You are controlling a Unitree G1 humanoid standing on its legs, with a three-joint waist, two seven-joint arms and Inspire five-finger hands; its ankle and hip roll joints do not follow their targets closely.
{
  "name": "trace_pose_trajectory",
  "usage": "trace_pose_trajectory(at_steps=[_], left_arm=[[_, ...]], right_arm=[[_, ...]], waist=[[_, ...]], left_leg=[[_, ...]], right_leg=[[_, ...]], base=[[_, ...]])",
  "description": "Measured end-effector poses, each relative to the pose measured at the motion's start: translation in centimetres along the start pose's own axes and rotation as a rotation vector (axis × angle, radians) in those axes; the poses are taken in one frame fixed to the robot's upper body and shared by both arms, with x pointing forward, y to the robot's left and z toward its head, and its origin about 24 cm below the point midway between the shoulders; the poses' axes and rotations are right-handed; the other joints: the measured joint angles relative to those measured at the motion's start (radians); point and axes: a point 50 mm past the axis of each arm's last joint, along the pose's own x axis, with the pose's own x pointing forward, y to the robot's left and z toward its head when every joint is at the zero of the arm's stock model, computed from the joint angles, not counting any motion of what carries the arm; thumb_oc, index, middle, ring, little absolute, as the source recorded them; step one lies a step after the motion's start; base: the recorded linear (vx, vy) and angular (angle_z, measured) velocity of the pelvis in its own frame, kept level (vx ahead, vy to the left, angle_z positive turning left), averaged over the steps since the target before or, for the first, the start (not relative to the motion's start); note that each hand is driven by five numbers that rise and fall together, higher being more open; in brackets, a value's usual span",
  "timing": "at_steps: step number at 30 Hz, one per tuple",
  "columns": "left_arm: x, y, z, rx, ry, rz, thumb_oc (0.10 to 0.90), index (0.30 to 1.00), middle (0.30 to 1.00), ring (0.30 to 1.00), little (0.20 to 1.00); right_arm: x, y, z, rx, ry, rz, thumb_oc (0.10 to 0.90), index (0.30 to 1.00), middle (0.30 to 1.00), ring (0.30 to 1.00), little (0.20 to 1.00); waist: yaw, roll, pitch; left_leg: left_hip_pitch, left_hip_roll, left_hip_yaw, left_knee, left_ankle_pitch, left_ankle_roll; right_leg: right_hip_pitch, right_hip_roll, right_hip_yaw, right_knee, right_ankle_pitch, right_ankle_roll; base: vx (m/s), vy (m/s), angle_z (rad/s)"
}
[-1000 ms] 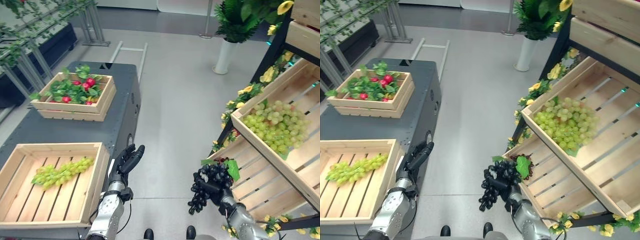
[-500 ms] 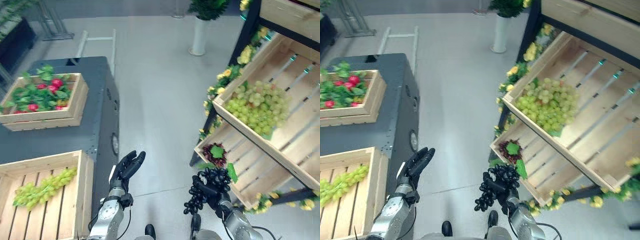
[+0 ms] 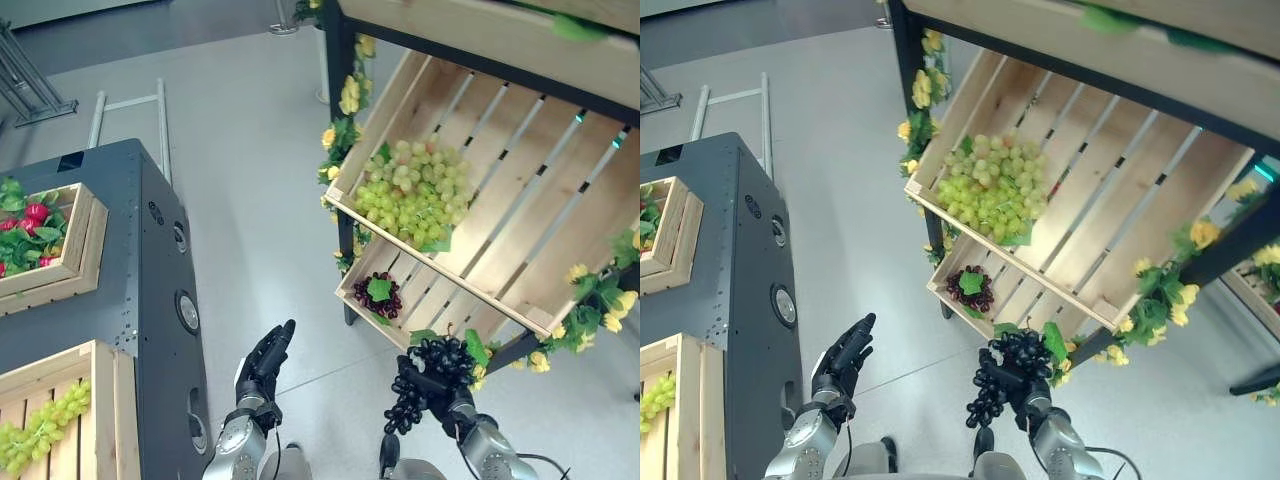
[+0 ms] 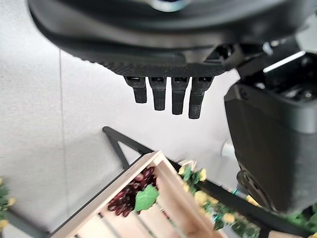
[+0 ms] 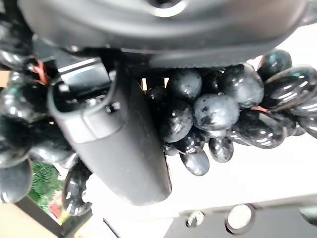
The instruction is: Pick up the fruits from the basket on one side to the basket on the other side
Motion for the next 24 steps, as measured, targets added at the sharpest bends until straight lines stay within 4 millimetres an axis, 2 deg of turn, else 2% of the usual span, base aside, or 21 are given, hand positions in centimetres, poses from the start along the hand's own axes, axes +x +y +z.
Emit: trace_pose_trajectory(at_steps=[1, 2, 3, 5, 6, 7, 8, 10, 11, 13, 16, 19, 20, 24], left_arm=[[0.4, -0.5, 0.6, -0.005, -0.022, -0.009, 0.800, 0.900, 0.900, 0.900, 0.900], [1.1, -1.0, 1.4, -0.001, -0.045, -0.012, 0.800, 0.900, 0.900, 0.900, 0.900], [1.4, -1.0, 2.0, 0.007, -0.061, -0.013, 0.800, 0.900, 0.900, 0.900, 0.900], [2.2, -1.2, 4.1, 0.029, -0.129, -0.035, 0.800, 0.900, 0.900, 0.900, 0.900], [2.3, -1.2, 4.6, 0.034, -0.146, -0.037, 0.800, 0.900, 0.900, 0.900, 0.900], [2.8, -1.7, 5.9, 0.037, -0.193, -0.055, 0.800, 0.900, 0.900, 0.900, 0.900], [3.0, -1.9, 6.3, 0.038, -0.207, -0.059, 0.800, 0.900, 0.900, 0.900, 0.900], [3.4, -2.7, 7.4, 0.041, -0.237, -0.073, 0.800, 0.900, 0.900, 0.900, 0.900], [3.4, -2.8, 7.4, 0.041, -0.240, -0.072, 0.800, 0.900, 0.900, 0.900, 0.900], [3.5, -2.8, 7.6, 0.043, -0.245, -0.072, 0.800, 0.900, 0.900, 0.900, 0.900], [3.4, -3.1, 7.4, 0.051, -0.239, -0.086, 0.800, 0.900, 0.900, 0.900, 0.900], [3.4, -4.0, 7.8, 0.065, -0.252, -0.129, 0.800, 0.900, 0.900, 0.900, 0.900], [3.4, -4.2, 7.8, 0.069, -0.253, -0.138, 0.800, 0.900, 0.900, 0.900, 0.900], [3.3, -4.7, 8.3, 0.084, -0.268, -0.172, 0.800, 0.900, 0.900, 0.900, 0.900]], right_arm=[[0.5, 0.1, 1.4, -0.023, -0.036, 0.008, 0.400, 0.300, 0.300, 0.300, 0.300], [1.1, 0.5, 2.5, -0.029, -0.073, 0.013, 0.400, 0.300, 0.300, 0.300, 0.300], [1.3, 0.7, 2.6, -0.026, -0.082, 0.017, 0.400, 0.300, 0.300, 0.300, 0.300], [1.4, 1.4, 2.7, -0.010, -0.117, 0.030, 0.400, 0.300, 0.300, 0.300, 0.300], [1.4, 1.5, 2.8, -0.008, -0.130, 0.032, 0.400, 0.300, 0.300, 0.300, 0.300], [1.7, 1.8, 3.5, -0.013, -0.160, 0.043, 0.400, 0.300, 0.300, 0.300, 0.300], [1.9, 2.0, 4.1, -0.015, -0.177, 0.049, 0.400, 0.300, 0.300, 0.300, 0.300], [2.7, 2.8, 6.8, -0.051, -0.244, 0.079, 0.400, 0.300, 0.300, 0.300, 0.300], [3.0, 3.2, 7.7, -0.063, -0.267, 0.091, 0.400, 0.300, 0.300, 0.300, 0.300], [3.6, 4.2, 9.8, -0.080, -0.319, 0.115, 0.400, 0.300, 0.300, 0.300, 0.300], [3.9, 5.0, 12.0, -0.104, -0.372, 0.133, 0.400, 0.300, 0.300, 0.300, 0.300], [3.8, 5.8, 16.0, -0.118, -0.485, 0.149, 0.400, 0.300, 0.300, 0.300, 0.300], [3.8, 5.9, 16.8, -0.122, -0.505, 0.146, 0.400, 0.300, 0.300, 0.300, 0.300], [2.8, 6.2, 22.6, -0.189, -0.642, 0.106, 0.400, 0.300, 0.300, 0.300, 0.300]], waist=[[-0.003, 0.025, 0.026], [-0.006, 0.052, 0.054], [-0.006, 0.042, 0.064], [-0.006, -0.010, 0.105], [-0.006, -0.021, 0.112], [-0.003, -0.033, 0.138], [-0.001, -0.032, 0.159], [0.001, -0.007, 0.228], [0.002, 0.002, 0.240], [0.012, 0.008, 0.252], [0.037, 0.006, 0.256], [0.045, 0.006, 0.261], [0.055, 0.005, 0.263], [0.085, 0.003, 0.273]], left_leg=[[-0.021, 0.005, -0.005, 0.023, -0.006, 0.009], [-0.028, 0.022, -0.008, 0.044, -0.013, 0.073], [-0.026, 0.021, -0.001, 0.043, -0.016, 0.070], [-0.061, 0.012, -0.002, 0.081, -0.025, 0.070], [-0.084, 0.007, -0.003, 0.101, -0.027, 0.069], [-0.128, 0.002, -0.003, 0.148, -0.037, 0.070], [-0.144, 0.000, -0.003, 0.174, -0.043, 0.072], [-0.202, 0.000, -0.002, 0.264, -0.082, 0.077], [-0.230, 0.000, -0.001, 0.295, -0.096, 0.081], [-0.291, 0.000, -0.002, 0.377, -0.128, 0.082], [-0.334, 0.003, -0.011, 0.445, -0.154, 0.076], [-0.417, 0.002, -0.040, 0.525, -0.173, 0.071], [-0.429, 0.000, -0.043, 0.536, -0.175, 0.069], [-0.520, -0.002, -0.069, 0.611, -0.187, 0.061]], right_leg=[[-0.028, 0.021, -0.001, 0.041, -0.006, -0.004], [-0.061, 0.049, -0.002, 0.108, -0.030, -0.009], [-0.077, 0.042, -0.004, 0.141, -0.043, -0.006], [-0.145, 0.016, -0.024, 0.255, -0.100, -0.010], [-0.172, 0.009, -0.026, 0.289, -0.114, -0.012], [-0.227, -0.007, -0.024, 0.358, -0.139, -0.012], [-0.244, -0.013, -0.024, 0.384, -0.148, -0.011], [-0.298, -0.028, -0.021, 0.472, -0.180, -0.011], [-0.329, -0.032, -0.017, 0.506, -0.192, -0.014], [-0.393, -0.044, -0.006, 0.591, -0.229, -0.015], [-0.432, -0.047, -0.009, 0.661, -0.262, -0.026], [-0.500, -0.061, -0.031, 0.746, -0.298, -0.037], [-0.512, -0.062, -0.032, 0.759, -0.302, -0.039], [-0.593, -0.073, -0.052, 0.842, -0.329, -0.056]], base=[[-0.03, 0.123, -0.77], [0.00, 0.090, -0.57], [-0.01, 0.066, -0.35], [-0.13, 0.060, 0.05], [-0.15, 0.089, 0.16], [-0.07, 0.056, 0.10], [-0.06, 0.074, 0.04], [-0.02, 0.068, 0.00], [-0.03, 0.064, -0.02], [0.00, 0.044, -0.01], [0.01, 0.054, 0.07], [0.00, 0.028, 0.24], [0.02, 0.005, 0.14], [0.04, -0.036, 0.15]])
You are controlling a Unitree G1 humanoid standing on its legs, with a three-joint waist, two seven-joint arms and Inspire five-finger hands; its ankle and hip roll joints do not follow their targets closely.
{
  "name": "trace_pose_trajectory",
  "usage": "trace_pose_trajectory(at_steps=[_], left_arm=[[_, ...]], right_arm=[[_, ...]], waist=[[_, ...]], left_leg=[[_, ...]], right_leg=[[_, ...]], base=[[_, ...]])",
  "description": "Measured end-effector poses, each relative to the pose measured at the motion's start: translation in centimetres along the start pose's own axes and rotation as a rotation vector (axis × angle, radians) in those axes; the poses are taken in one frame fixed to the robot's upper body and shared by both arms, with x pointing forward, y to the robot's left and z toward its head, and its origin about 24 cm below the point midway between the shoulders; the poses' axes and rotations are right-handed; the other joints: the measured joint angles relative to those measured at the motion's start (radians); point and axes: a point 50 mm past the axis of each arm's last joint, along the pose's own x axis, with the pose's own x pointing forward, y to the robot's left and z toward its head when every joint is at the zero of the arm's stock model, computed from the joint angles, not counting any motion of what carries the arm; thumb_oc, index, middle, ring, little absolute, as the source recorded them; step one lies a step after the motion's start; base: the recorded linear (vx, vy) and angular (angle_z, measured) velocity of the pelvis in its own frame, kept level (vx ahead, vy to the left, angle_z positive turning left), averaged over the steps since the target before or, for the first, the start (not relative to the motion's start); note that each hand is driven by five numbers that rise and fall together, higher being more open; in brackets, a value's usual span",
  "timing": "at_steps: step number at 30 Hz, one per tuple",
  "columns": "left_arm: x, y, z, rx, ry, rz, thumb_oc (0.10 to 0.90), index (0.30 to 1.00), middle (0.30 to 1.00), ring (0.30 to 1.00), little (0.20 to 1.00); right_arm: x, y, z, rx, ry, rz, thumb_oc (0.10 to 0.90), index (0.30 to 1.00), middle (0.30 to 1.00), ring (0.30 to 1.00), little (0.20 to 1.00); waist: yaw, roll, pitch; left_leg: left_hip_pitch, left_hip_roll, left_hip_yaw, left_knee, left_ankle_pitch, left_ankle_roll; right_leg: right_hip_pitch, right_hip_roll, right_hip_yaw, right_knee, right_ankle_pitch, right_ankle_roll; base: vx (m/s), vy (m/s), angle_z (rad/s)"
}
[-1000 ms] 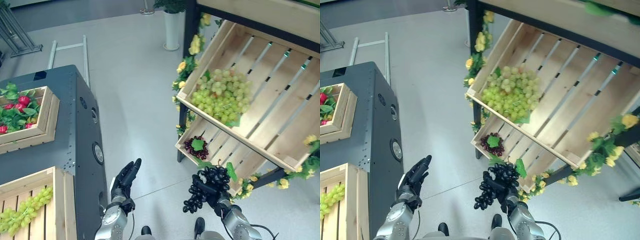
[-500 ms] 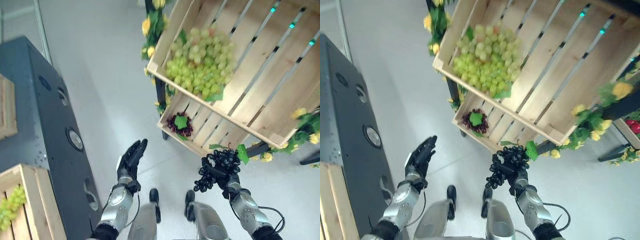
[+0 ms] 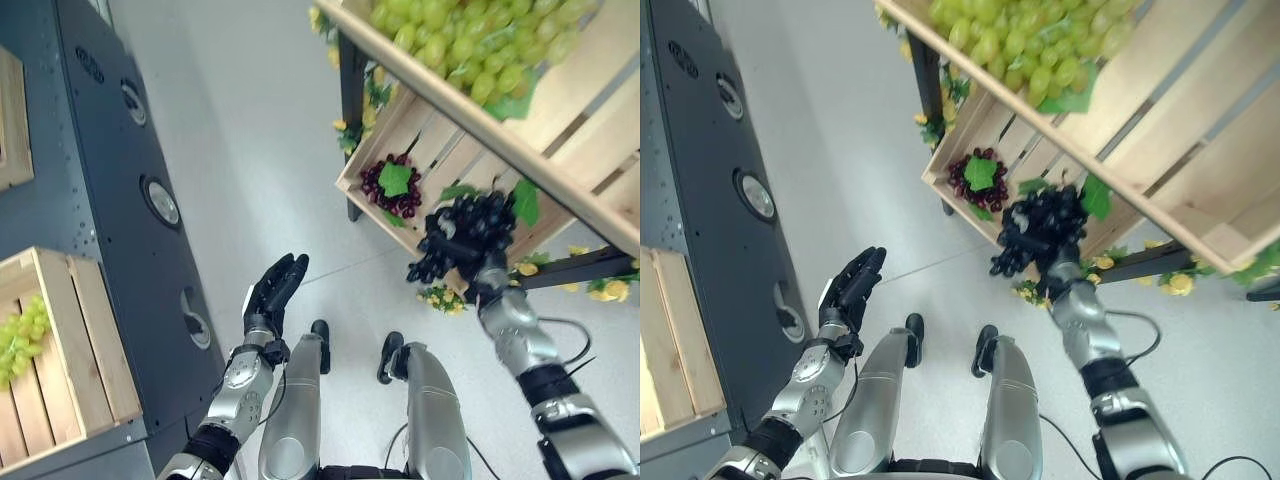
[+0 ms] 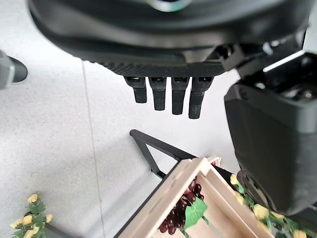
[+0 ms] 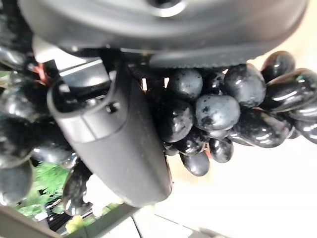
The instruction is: Pick up the fruits from the basket on one side to the basket on the other side
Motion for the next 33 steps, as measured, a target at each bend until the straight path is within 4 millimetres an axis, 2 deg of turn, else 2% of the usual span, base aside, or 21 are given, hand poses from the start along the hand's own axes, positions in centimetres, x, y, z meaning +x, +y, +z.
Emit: trace_pose_trajectory(at_steps=[4, 9, 15, 18, 23, 24, 25, 30, 33], left_arm=[[-0.1, 0.3, 0.7, 0.029, -0.017, -0.025, 0.800, 0.900, 0.900, 0.900, 0.900], [-0.1, 0.3, 1.3, 0.074, -0.024, -0.064, 0.800, 0.900, 0.900, 0.900, 0.900], [0.2, 0.6, 2.3, 0.102, -0.046, -0.075, 0.800, 0.900, 0.900, 0.900, 0.900], [0.1, 1.1, 2.6, 0.126, -0.049, -0.076, 0.800, 0.900, 0.900, 0.900, 0.900], [-0.1, 1.6, 2.9, 0.146, -0.050, -0.075, 0.800, 0.900, 0.900, 0.900, 0.900], [-0.1, 1.6, 2.9, 0.145, -0.052, -0.077, 0.800, 0.900, 0.900, 0.900, 0.900], [-0.1, 1.5, 2.9, 0.146, -0.051, -0.082, 0.800, 0.900, 0.900, 0.900, 0.900], [0.0, 0.5, 3.2, 0.143, -0.066, -0.120, 0.800, 0.900, 0.900, 0.900, 0.900], [0.0, 0.1, 3.7, 0.141, -0.086, -0.139, 0.800, 0.900, 0.900, 0.900, 0.900]], right_arm=[[2.0, -1.2, 4.5, -0.073, -0.092, -0.074, 0.400, 0.300, 0.300, 0.300, 0.300], [3.8, -3.4, 8.6, -0.134, -0.105, -0.211, 0.400, 0.300, 0.300, 0.300, 0.300], [4.6, -5.3, 10.6, -0.220, -0.006, -0.331, 0.400, 0.300, 0.300, 0.300, 0.300], [4.4, -6.4, 10.4, -0.295, 0.073, -0.384, 0.400, 0.300, 0.300, 0.300, 0.300], [4.5, -6.5, 10.5, -0.320, 0.121, -0.400, 0.400, 0.300, 0.300, 0.300, 0.300], [4.5, -6.5, 10.6, -0.325, 0.124, -0.400, 0.464, 0.396, 0.396, 0.396, 0.396], [4.6, -6.4, 10.7, -0.329, 0.127, -0.398, 0.800, 0.900, 0.900, 0.900, 0.900], [4.8, -6.2, 10.8, -0.400, 0.150, -0.414, 0.800, 0.900, 0.900, 0.900, 0.900], [4.9, -6.2, 11.6, -0.430, 0.131, -0.460, 0.800, 0.900, 0.900, 0.900, 0.900]], waist=[[0.019, 0.000, 0.000], [0.047, 0.000, 0.000], [0.062, -0.002, 0.001], [0.079, -0.003, 0.001], [0.082, -0.005, 0.002], [0.083, -0.005, 0.002], [0.083, -0.006, 0.002], [0.080, -0.006, 0.002], [0.079, -0.006, 0.002]], left_leg=[[-0.069, -0.002, -0.038, 0.044, 0.001, 0.000], [-0.131, -0.010, -0.061, 0.086, -0.002, -0.004], [-0.215, -0.016, -0.094, 0.149, -0.009, -0.014], [-0.234, -0.017, -0.107, 0.156, -0.008, -0.015], [-0.272, -0.031, -0.123, 0.152, -0.001, -0.014], [-0.278, -0.032, -0.123, 0.152, 0.000, -0.014], [-0.286, -0.032, -0.124, 0.152, 0.001, -0.015], [-0.296, -0.039, -0.128, 0.152, -0.001, -0.012], [-0.296, -0.044, -0.126, 0.152, -0.003, -0.006]], right_leg=[[-0.048, -0.004, -0.031, 0.040, -0.017, -0.015], [-0.098, -0.009, -0.044, 0.082, -0.029, -0.019], [-0.153, -0.015, -0.072, 0.130, -0.042, -0.027], [-0.160, -0.019, -0.089, 0.132, -0.046, -0.023], [-0.188, -0.018, -0.093, 0.129, -0.045, -0.021], [-0.192, -0.018, -0.093, 0.128, -0.044, -0.022], [-0.200, -0.018, -0.094, 0.127, -0.043, -0.021], [-0.203, -0.018, -0.092, 0.117, -0.035, -0.007], [-0.203, -0.020, -0.087, 0.114, -0.033, -0.004]], base=[[0.02, -0.051, 0.19], [0.02, -0.043, 0.11], [0.02, -0.061, 0.11], [0.00, -0.032, 0.12], [-0.01, -0.004, 0.14], [-0.01, 0.012, 0.04], [0.00, 0.000, 0.00], [-0.03, 0.026, 0.06], [-0.05, 0.028, 0.01]])
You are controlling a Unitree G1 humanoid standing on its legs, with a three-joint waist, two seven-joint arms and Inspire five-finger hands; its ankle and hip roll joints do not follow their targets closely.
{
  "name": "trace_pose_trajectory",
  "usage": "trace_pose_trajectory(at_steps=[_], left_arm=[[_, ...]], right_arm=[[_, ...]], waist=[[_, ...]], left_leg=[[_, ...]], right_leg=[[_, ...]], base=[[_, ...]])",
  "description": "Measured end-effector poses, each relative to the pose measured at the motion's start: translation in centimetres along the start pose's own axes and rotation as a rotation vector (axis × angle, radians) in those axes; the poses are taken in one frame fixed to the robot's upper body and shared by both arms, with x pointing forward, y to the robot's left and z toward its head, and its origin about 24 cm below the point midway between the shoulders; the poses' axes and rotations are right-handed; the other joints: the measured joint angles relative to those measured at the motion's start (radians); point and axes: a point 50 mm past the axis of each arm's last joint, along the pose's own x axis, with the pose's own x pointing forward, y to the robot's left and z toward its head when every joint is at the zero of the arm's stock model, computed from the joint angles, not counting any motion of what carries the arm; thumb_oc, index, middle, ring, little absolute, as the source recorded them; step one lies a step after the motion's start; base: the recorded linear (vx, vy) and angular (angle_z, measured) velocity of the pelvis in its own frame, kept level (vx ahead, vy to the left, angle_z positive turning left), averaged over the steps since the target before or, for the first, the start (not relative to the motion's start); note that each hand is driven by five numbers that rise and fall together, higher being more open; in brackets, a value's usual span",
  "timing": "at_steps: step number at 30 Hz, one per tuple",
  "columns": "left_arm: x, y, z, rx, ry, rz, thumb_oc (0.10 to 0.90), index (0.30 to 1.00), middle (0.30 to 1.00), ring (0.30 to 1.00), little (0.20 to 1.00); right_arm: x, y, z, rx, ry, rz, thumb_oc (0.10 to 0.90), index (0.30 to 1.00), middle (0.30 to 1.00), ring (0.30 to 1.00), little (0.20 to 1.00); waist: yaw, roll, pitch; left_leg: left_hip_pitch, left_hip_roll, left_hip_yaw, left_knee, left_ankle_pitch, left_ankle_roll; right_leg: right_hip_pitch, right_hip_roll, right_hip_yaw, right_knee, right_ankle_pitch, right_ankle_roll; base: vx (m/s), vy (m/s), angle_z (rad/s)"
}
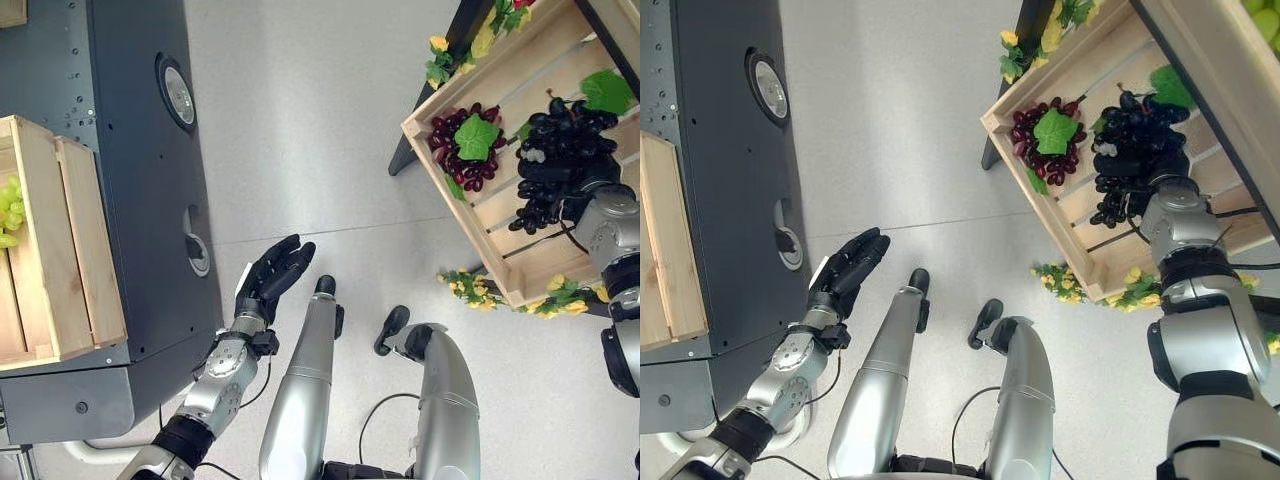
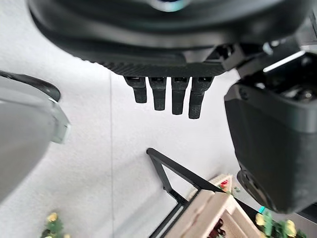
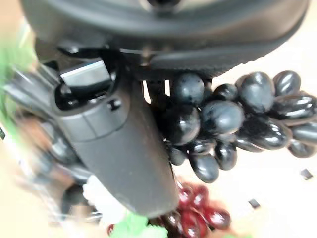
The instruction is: Pick up the fruits from the basket on one side to the basket on the other side
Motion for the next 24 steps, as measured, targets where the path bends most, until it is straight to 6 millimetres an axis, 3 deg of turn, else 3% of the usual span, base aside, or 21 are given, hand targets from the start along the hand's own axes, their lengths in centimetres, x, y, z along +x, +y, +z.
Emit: trace_pose_trajectory(at_steps=[7, 18, 24], left_arm=[[0.4, 0.3, 0.7, 0.024, -0.017, 0.003, 0.800, 0.900, 0.900, 0.900, 0.900], [0.3, 0.3, 0.5, 0.023, -0.010, 0.017, 0.800, 0.900, 0.900, 0.900, 0.900], [0.2, 0.2, 0.4, 0.021, -0.005, 0.018, 0.800, 0.900, 0.900, 0.900, 0.900]], right_arm=[[0.0, 0.0, 1.0, -0.015, -0.019, -0.020, 0.800, 0.900, 0.900, 0.900, 0.900], [0.2, -1.0, -0.8, -0.025, 0.087, -0.065, 0.800, 0.900, 0.900, 0.900, 0.900], [0.2, -0.1, -0.9, 0.085, 0.056, -0.032, 0.800, 0.900, 0.900, 0.900, 0.900]], waist=[[-0.002, -0.005, 0.000], [-0.002, -0.008, -0.001], [-0.003, -0.010, -0.001]], left_leg=[[0.008, -0.001, 0.002, -0.027, 0.019, 0.004], [0.089, 0.001, 0.010, -0.085, 0.025, 0.013], [0.177, 0.001, 0.039, -0.151, 0.036, 0.022]], right_leg=[[0.005, 0.002, 0.003, -0.020, 0.008, 0.003], [0.089, 0.009, 0.003, -0.094, 0.033, 0.026], [0.161, 0.008, 0.021, -0.159, 0.054, 0.039]], base=[[-0.04, -0.001, 0.01], [0.00, 0.000, 0.00], [-0.01, 0.047, -0.06]])
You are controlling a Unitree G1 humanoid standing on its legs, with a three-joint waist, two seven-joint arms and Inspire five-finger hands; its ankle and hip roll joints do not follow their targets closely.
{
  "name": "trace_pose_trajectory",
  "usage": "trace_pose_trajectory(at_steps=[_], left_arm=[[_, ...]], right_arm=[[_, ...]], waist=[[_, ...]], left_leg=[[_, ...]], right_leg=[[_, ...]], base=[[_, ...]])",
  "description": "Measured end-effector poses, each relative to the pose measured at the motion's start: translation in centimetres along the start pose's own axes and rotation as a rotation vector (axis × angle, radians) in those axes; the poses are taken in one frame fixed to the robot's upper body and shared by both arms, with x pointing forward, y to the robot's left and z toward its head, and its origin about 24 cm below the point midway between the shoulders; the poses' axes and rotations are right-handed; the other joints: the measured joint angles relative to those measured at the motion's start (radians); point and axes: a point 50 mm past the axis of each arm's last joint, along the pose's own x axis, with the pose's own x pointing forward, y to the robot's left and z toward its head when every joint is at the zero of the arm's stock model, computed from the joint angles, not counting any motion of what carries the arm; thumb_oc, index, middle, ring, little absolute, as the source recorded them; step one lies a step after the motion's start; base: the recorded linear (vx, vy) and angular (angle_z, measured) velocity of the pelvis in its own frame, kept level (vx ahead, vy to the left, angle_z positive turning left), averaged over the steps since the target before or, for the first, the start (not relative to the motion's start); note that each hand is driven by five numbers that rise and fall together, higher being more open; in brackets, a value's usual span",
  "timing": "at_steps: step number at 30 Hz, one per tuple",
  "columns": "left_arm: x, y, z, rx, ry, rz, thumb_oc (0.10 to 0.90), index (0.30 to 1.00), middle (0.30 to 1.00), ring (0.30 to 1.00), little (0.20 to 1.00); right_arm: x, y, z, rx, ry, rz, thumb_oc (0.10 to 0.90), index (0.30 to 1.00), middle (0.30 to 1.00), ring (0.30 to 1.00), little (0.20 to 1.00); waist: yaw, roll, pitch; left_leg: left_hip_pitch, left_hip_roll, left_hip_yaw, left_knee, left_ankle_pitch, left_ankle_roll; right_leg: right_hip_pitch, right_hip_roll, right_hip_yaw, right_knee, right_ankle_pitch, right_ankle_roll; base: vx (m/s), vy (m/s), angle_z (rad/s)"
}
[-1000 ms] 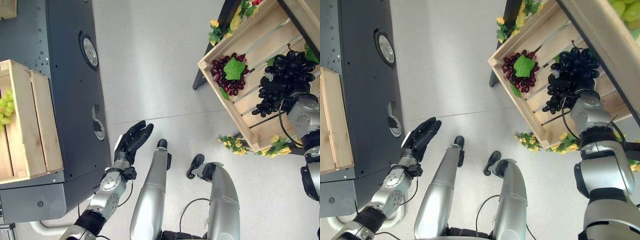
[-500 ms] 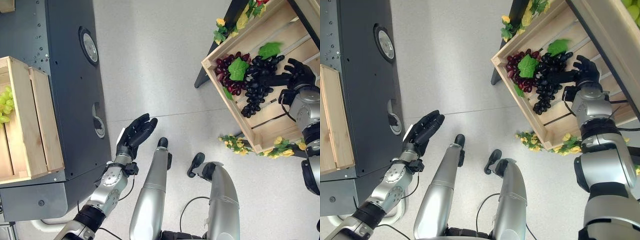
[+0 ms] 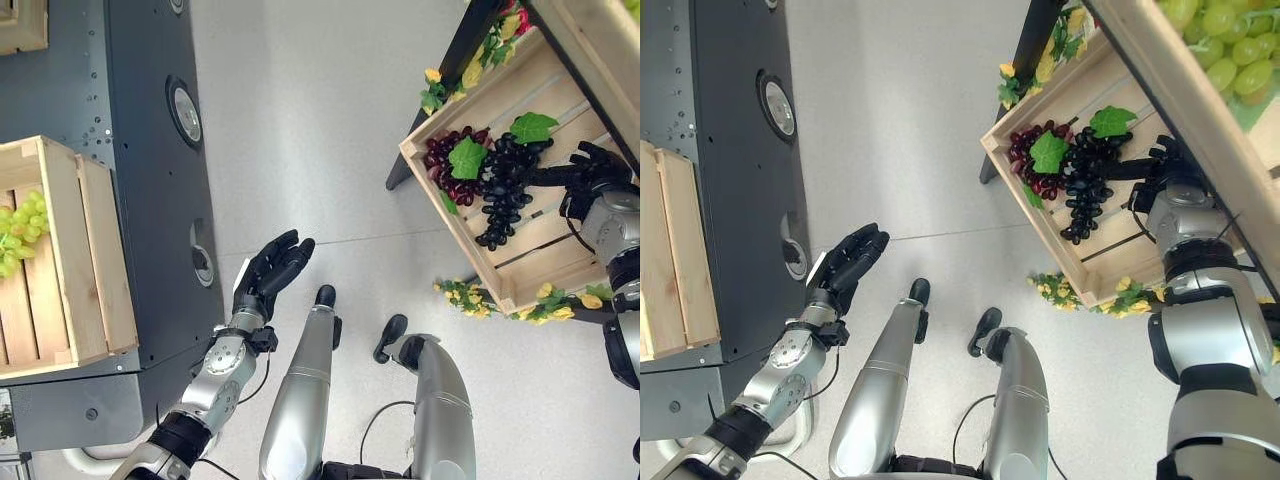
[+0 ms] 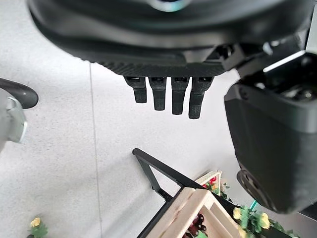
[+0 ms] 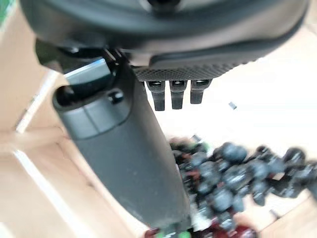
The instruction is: Pick up the fruits from the basket on one side to the basket on the other side
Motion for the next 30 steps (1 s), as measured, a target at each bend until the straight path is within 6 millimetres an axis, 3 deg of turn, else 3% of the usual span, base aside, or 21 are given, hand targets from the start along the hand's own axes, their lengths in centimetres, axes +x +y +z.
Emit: trace_pose_trajectory(at_steps=[6, 12, 14, 19, 25, 30], left_arm=[[0.4, -0.5, 0.0, -0.019, -0.007, 0.002, 0.800, 0.900, 0.900, 0.900, 0.900], [0.3, -1.2, -1.5, -0.066, 0.033, 0.030, 0.800, 0.900, 0.900, 0.900, 0.900], [0.3, -1.2, -1.6, -0.066, 0.038, 0.034, 0.800, 0.900, 0.900, 0.900, 0.900], [-0.5, -0.6, -3.6, -0.069, 0.108, 0.083, 0.800, 0.900, 0.900, 0.900, 0.900], [-1.2, -0.2, -4.3, -0.077, 0.131, 0.102, 0.800, 0.900, 0.900, 0.900, 0.900], [-2.2, 1.0, -4.8, -0.096, 0.147, 0.156, 0.800, 0.900, 0.900, 0.900, 0.900]], right_arm=[[-0.9, 3.2, -1.6, 0.058, -0.145, 0.122, 0.800, 0.900, 0.900, 0.900, 0.900], [-3.4, 7.0, -8.8, 0.083, -0.077, 0.263, 0.800, 0.900, 0.900, 0.900, 0.900], [-3.9, 7.4, -10.2, 0.081, -0.044, 0.284, 0.800, 0.900, 0.900, 0.900, 0.900], [-6.8, 8.5, -16.4, 0.092, 0.106, 0.354, 0.800, 0.900, 0.900, 0.900, 0.900], [-10.4, 11.1, -19.4, 0.137, 0.167, 0.500, 0.800, 0.900, 0.900, 0.900, 0.900], [-12.6, 13.0, -19.2, 0.180, 0.140, 0.650, 0.800, 0.900, 0.900, 0.900, 0.900]], waist=[[-0.003, 0.000, 0.000], [-0.011, -0.001, -0.001], [-0.017, -0.001, -0.001], [-0.031, 0.000, -0.001], [-0.029, -0.003, -0.004], [-0.027, -0.002, -0.033]], left_leg=[[0.117, 0.004, 0.029, -0.057, -0.002, 0.007], [0.262, -0.001, 0.062, -0.117, -0.009, 0.019], [0.272, -0.001, 0.071, -0.125, -0.009, 0.022], [0.374, 0.006, 0.091, -0.177, -0.007, 0.021], [0.501, 0.012, 0.109, -0.319, 0.037, 0.013], [0.605, 0.016, 0.096, -0.485, 0.101, -0.002]], right_leg=[[0.103, -0.006, 0.012, -0.050, 0.003, 0.006], [0.227, -0.023, 0.010, -0.086, -0.002, 0.005], [0.234, -0.028, 0.011, -0.089, -0.003, 0.004], [0.327, -0.030, 0.013, -0.129, -0.004, 0.005], [0.443, -0.015, 0.002, -0.244, 0.019, 0.028], [0.544, 0.013, -0.027, -0.390, 0.065, 0.043]], base=[[0.02, 0.058, -0.08], [0.06, 0.061, -0.09], [0.08, 0.040, -0.02], [0.10, 0.019, -0.01], [0.09, -0.043, 0.04], [0.07, -0.060, 0.08]])
